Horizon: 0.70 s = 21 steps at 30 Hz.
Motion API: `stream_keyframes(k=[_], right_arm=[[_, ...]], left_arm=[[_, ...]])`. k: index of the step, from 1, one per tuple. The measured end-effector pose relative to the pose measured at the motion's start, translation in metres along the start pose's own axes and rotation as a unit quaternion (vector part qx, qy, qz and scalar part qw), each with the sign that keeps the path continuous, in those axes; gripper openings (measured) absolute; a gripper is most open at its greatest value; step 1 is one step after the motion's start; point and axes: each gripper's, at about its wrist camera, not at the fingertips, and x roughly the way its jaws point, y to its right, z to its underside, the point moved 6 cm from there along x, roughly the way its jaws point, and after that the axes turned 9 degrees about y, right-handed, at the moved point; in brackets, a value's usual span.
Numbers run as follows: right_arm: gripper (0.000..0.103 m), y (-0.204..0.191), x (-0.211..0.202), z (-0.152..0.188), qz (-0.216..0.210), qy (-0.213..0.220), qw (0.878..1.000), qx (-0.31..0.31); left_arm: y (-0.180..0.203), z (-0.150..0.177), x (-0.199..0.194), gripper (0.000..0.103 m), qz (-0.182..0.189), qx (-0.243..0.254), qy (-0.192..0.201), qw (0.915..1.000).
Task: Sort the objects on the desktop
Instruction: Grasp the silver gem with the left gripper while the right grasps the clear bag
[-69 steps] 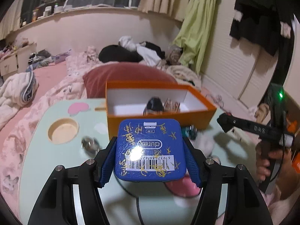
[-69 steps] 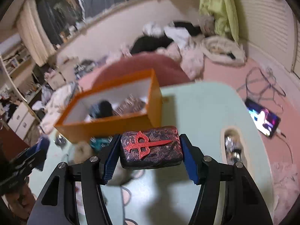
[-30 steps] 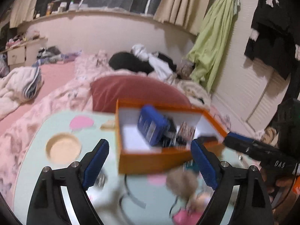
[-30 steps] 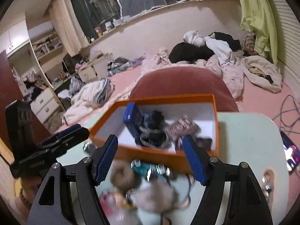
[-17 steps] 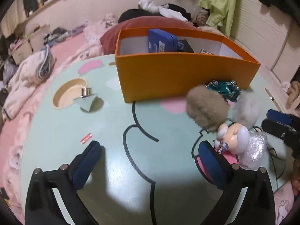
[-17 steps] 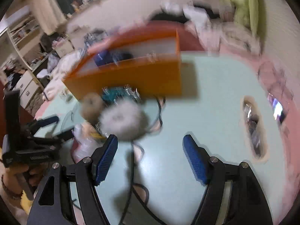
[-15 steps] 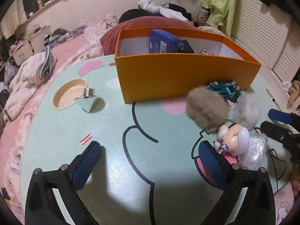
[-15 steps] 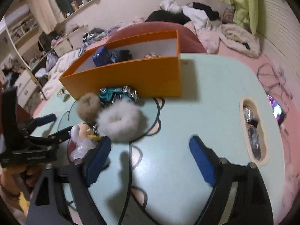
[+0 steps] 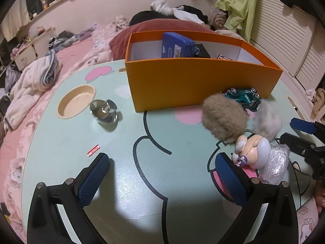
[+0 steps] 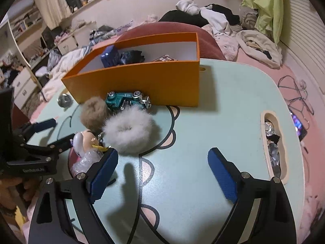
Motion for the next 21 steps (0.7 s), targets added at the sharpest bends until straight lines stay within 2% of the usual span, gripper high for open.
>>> stream_keyframes(k=[5,8,13,21], right_arm=[[0.089,0.004,-0.009,-0.003,-0.061,0.017,0.997,0.043],[0.083,0.0,-0.019,-0.007,-0.085,0.039,0.995,0.043],[0.071,-0.017,-0.02,-0.009,-0.121,0.042,0.991,0.027],[0.061,-0.054,-0.016,-0.003,-0.146,0.024,0.988,-0.034]], left_arm=[[0.0,0.0,-0.001,0.103,0.0,0.0,0.0,1.0],[0.0,0.001,-0.001,0.103,0.0,0.0,0.0,1.0],[-0.004,0.002,-0.004,0.103,-0.004,-0.006,0.001,1.0],[-0.014,0.002,-0.008,0.103,-0.005,-0.03,0.01,0.9995]])
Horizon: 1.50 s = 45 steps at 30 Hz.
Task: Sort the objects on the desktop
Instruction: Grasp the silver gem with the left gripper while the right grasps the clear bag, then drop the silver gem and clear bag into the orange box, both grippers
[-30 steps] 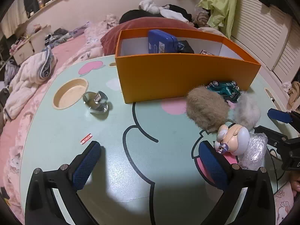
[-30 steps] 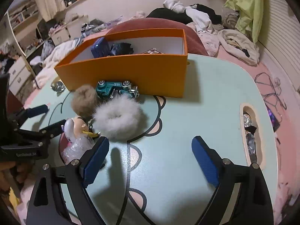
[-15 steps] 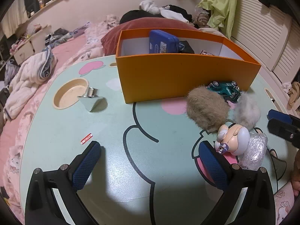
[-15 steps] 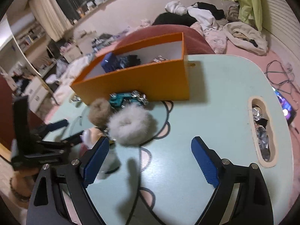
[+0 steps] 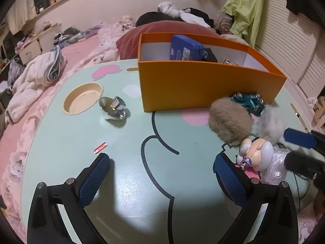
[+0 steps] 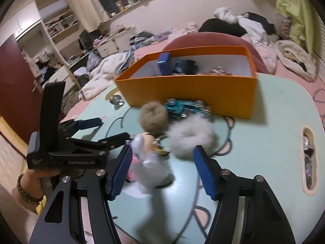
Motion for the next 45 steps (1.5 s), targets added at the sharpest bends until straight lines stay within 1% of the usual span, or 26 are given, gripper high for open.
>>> stream_keyframes(k=[3,5,6,7,8,9,11,13,14,16,17,18,19,21,22,25,29,33,36,38,42,45], right_arm=[[0.057,-0.007,0.004,0.002,0.0,-0.009,1.0,-0.02],[0.054,-0.011,0.007,0.006,0.003,-0.018,0.999,-0.031],[0.051,-0.011,0.008,0.008,0.007,-0.025,0.999,-0.034],[0.045,-0.01,0.01,0.011,0.012,-0.033,0.999,-0.034],[0.041,-0.008,0.015,0.016,0.019,-0.05,0.998,-0.032],[0.039,-0.007,0.015,0.018,0.021,-0.051,0.998,-0.032],[0.038,-0.009,0.014,0.019,0.022,-0.05,0.998,-0.036],[0.037,-0.009,0.012,0.02,0.023,-0.048,0.998,-0.037],[0.037,-0.008,0.01,0.021,0.025,-0.045,0.998,-0.035],[0.037,-0.006,0.005,0.02,0.02,-0.034,0.999,-0.026],[0.037,-0.005,0.002,0.019,0.015,-0.027,0.999,-0.022],[0.037,-0.003,-0.001,0.018,0.013,-0.021,1.0,-0.019],[0.037,-0.003,-0.002,0.018,0.011,-0.018,1.0,-0.018],[0.037,-0.003,-0.003,0.018,0.014,-0.019,1.0,-0.017],[0.037,-0.002,-0.004,0.019,0.015,-0.019,1.0,-0.017],[0.037,-0.004,-0.002,0.012,0.011,-0.013,1.0,-0.015],[0.037,0.001,-0.005,0.007,0.01,0.0,1.0,-0.002],[0.037,0.017,-0.009,0.0,0.021,0.014,0.999,0.036],[0.037,0.032,-0.012,-0.01,0.025,0.027,0.997,0.071],[0.037,0.039,-0.015,-0.022,0.031,0.046,0.996,0.073],[0.037,0.048,-0.017,-0.065,0.058,0.102,0.992,0.042],[0.037,0.053,-0.007,-0.092,0.049,0.117,0.991,0.052]], left_arm=[[-0.009,-0.002,-0.003,0.1,0.008,-0.027,0.01,0.9995],[-0.02,-0.005,-0.007,0.092,0.018,-0.056,0.018,0.9981],[-0.025,-0.006,-0.007,0.091,0.022,-0.068,0.019,0.9972],[-0.032,-0.008,-0.006,0.09,0.021,-0.083,0.018,0.9961],[-0.038,-0.01,-0.005,0.089,0.017,-0.092,0.017,0.9954],[-0.045,-0.014,-0.004,0.088,0.009,-0.1,0.02,0.9947],[-0.056,-0.025,-0.003,0.084,-0.003,-0.107,0.034,0.9936],[-0.064,-0.038,-0.001,0.083,-0.011,-0.106,0.052,0.993],[-0.066,-0.044,0.001,0.083,-0.019,-0.098,0.056,0.9934],[-0.07,-0.052,0.013,0.081,-0.05,-0.07,0.049,0.9951],[-0.071,-0.054,0.019,0.076,-0.062,-0.061,0.044,0.9953],[-0.073,-0.054,0.023,0.073,-0.066,-0.057,0.039,0.9955],[-0.075,-0.054,0.031,0.066,-0.065,-0.055,0.031,0.9959],[-0.078,-0.051,0.04,0.047,-0.052,-0.061,0.012,0.9967],[-0.078,-0.049,0.044,0.028,-0.04,-0.063,0.001,0.9972],[-0.074,-0.051,0.038,0.029,-0.024,-0.058,0.016,0.9979],[-0.069,-0.047,0.019,0.029,-0.014,-0.052,0.042,0.9977],[-0.058,-0.048,-0.006,0.029,0.01,-0.036,0.079,0.9962],[-0.049,-0.055,-0.017,0.029,0.027,-0.026,0.093,0.995],[-0.039,-0.066,-0.024,0.029,0.049,-0.023,0.107,0.9927],[-0.012,-0.094,-0.029,0.029,0.09,-0.014,0.129,0.9875],[0.01,-0.118,-0.027,0.029,0.112,-0.001,0.142,0.9834]])
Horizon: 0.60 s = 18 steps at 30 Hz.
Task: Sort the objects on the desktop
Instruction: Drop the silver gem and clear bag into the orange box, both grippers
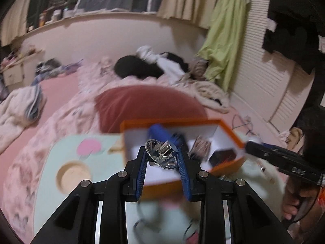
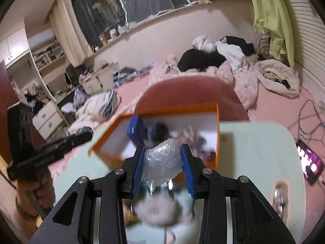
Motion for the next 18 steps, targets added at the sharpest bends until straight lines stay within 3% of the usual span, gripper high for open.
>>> stream_keyframes(k=[3,4,5,6,7,8,9,11,12,15,18], right_arm=[[0.038,-0.001,0.019,-0.014,-0.019,-0.008,0.999,0.025],[0.038,-0.002,0.024,-0.015,-0.026,-0.011,0.999,0.031],[0.041,-0.003,0.031,-0.016,-0.026,-0.015,0.999,0.036],[0.055,-0.002,0.04,-0.013,-0.022,-0.027,0.999,0.039],[0.068,0.001,0.05,-0.006,-0.012,-0.047,0.998,0.041],[0.069,0.008,0.061,0.004,0.013,-0.075,0.996,0.042],[0.071,0.008,0.063,0.008,0.048,-0.066,0.997,-0.004],[0.071,-0.001,0.063,0.015,0.08,-0.066,0.991,-0.081],[0.071,-0.006,0.063,0.019,0.09,-0.064,0.988,-0.11],[0.072,-0.007,0.057,0.018,0.074,-0.054,0.991,-0.097],[0.072,-0.01,0.052,0.018,0.074,-0.047,0.991,-0.103]], left_arm=[[0.011,-0.014,0.015,0.03,0.009,0.001,0.004,0.9999],[0.012,-0.013,0.024,0.046,0.006,-0.002,-0.004,1.0],[0.011,-0.01,0.033,0.085,0.0,-0.004,-0.019,0.9998],[0.007,-0.002,0.045,0.099,-0.02,-0.01,-0.042,0.9989],[0.001,0.007,0.051,0.102,-0.033,-0.022,-0.051,0.9979],[-0.003,0.015,0.055,0.102,-0.038,-0.027,-0.053,0.9975],[-0.003,0.017,0.052,0.102,-0.058,0.0,-0.03,0.9979],[-0.003,0.031,0.063,0.102,-0.068,0.026,-0.065,0.9952],[-0.007,0.034,0.064,0.102,-0.057,0.008,-0.066,0.9961],[-0.022,0.043,0.065,0.102,-0.026,-0.08,-0.08,0.9932],[-0.027,0.048,0.063,0.102,-0.012,-0.111,-0.076,0.9908]])
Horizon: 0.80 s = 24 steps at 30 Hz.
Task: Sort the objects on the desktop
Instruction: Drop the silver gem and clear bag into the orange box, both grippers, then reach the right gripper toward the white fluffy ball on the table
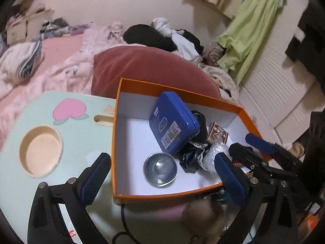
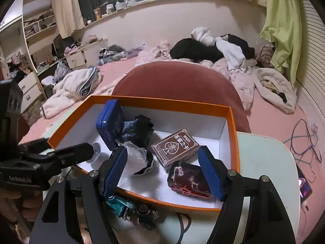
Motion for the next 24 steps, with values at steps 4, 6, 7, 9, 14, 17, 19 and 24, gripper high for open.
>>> stream_keyframes(k=[4,6,7,9,14,17,19,24], right_arm=[[0.072,0.0,-0.001,0.001,0.0,0.004,1.0,0.0],[0.072,-0.001,-0.003,0.003,-0.001,0.003,1.0,0.001],[0.072,-0.001,-0.002,0.002,-0.003,0.003,1.0,0.002],[0.072,0.008,0.008,-0.002,-0.019,0.003,1.0,0.019],[0.072,0.013,-0.011,-0.002,-0.06,0.017,0.994,0.085],[0.072,0.01,-0.029,0.002,-0.046,0.021,0.996,0.073],[0.072,0.009,-0.041,0.001,-0.039,0.031,0.997,0.062],[0.072,0.006,-0.065,0.017,-0.035,0.009,0.999,0.031]], left_arm=[[0.011,0.003,-0.007,0.102,-0.002,0.034,0.023,0.9992],[0.015,0.001,-0.012,0.102,0.0,0.047,0.036,0.9982],[0.017,-0.001,-0.017,0.102,0.002,0.052,0.046,0.9976],[0.02,-0.006,-0.025,0.102,0.012,0.055,0.061,0.9965],[0.021,-0.011,-0.05,0.102,0.042,0.051,0.077,0.9948],[0.027,-0.003,-0.058,0.102,0.051,0.069,0.055,0.9948],[0.03,0.005,-0.066,0.102,0.052,0.086,0.047,0.9938],[0.031,0.042,-0.067,0.102,0.047,0.094,-0.021,0.9943]])
